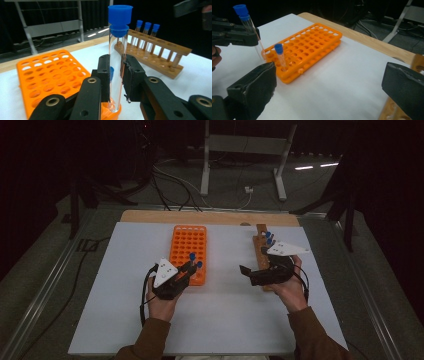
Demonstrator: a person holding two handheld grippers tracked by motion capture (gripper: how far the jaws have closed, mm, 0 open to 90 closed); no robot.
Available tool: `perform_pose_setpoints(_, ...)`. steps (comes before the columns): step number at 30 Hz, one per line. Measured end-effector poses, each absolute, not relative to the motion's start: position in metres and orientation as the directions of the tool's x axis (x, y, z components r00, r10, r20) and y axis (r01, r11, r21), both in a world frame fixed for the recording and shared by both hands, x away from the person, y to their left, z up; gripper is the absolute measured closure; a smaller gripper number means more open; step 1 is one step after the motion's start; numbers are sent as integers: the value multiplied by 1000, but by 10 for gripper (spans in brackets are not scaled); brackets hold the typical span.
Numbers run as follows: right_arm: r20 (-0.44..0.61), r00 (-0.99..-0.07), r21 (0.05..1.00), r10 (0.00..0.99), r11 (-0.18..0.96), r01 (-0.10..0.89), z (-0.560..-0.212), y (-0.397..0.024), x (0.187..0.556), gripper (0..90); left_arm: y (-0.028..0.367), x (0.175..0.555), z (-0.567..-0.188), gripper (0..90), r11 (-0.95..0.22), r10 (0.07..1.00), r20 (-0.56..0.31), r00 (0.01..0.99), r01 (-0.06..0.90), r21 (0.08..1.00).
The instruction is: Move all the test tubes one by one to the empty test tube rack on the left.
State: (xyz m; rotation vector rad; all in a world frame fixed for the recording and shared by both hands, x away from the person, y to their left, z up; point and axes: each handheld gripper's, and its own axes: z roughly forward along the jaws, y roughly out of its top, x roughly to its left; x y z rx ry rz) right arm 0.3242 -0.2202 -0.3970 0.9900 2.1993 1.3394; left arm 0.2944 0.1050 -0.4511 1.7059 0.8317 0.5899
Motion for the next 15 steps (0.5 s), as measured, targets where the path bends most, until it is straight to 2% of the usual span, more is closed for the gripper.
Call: perform_pose_setpoints(15,59,-643,894,764,245,374,-402,-252,308,0,104,312,-468,780,-163,815,-15,579,254,953)
